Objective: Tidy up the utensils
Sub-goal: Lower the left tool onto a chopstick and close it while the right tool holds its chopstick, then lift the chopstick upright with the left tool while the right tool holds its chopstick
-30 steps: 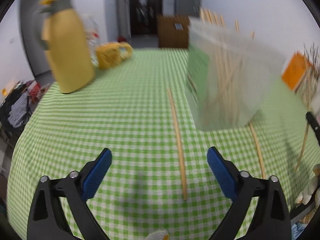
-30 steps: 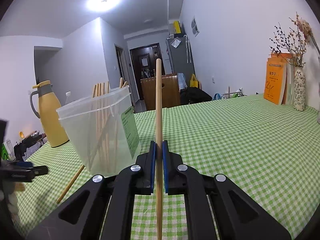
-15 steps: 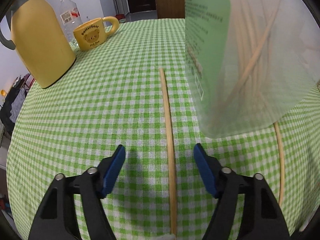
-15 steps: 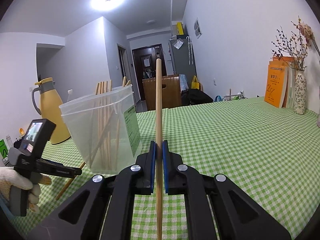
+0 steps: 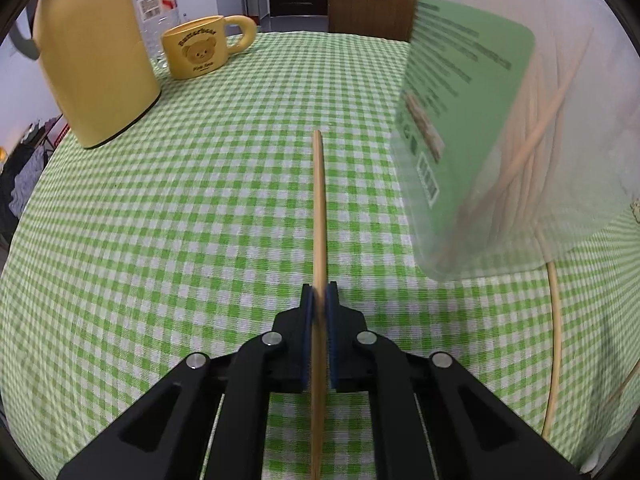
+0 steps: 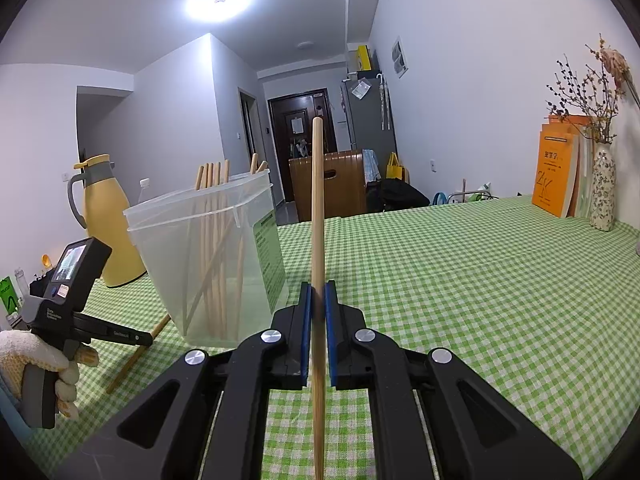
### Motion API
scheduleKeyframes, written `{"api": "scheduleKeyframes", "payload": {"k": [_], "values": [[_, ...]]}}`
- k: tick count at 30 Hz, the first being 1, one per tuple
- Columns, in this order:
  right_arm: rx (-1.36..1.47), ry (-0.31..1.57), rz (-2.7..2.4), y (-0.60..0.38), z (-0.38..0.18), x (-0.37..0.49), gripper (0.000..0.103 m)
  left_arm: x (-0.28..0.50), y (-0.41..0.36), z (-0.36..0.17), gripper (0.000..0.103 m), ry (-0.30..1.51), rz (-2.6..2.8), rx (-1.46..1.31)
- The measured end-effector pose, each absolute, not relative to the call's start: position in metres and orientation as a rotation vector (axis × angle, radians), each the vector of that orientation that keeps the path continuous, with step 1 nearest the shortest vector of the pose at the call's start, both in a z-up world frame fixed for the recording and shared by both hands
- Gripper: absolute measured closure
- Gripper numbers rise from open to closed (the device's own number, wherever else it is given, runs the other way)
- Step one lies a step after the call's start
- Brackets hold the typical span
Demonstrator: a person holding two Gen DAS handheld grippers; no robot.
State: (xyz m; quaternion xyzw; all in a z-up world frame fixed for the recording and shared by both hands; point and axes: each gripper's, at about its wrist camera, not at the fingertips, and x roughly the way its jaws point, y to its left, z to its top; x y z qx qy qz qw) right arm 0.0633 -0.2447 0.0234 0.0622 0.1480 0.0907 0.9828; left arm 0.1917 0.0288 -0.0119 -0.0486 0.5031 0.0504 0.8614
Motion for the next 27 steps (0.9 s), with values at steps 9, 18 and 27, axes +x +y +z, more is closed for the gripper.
{"api": "scheduleKeyframes", "payload": {"k": [9, 18, 27], "values": [[0.129, 0.285, 0.191, -0.244, 0.024, 0.060, 0.096, 0.168, 0.052, 0.016, 0.099, 0.890, 0.123, -0.190], [0.130, 0.268, 0.196, -0.245, 0.025, 0.058, 0.096, 0.128, 0.062, 0.060, 0.099, 0.684, 0.115, -0.184], [0.128, 0.256, 0.197, -0.245, 0.026, 0.056, 0.096, 0.104, 0.047, 0.086, 0.099, 0.602, 0.111, -0.157]]}}
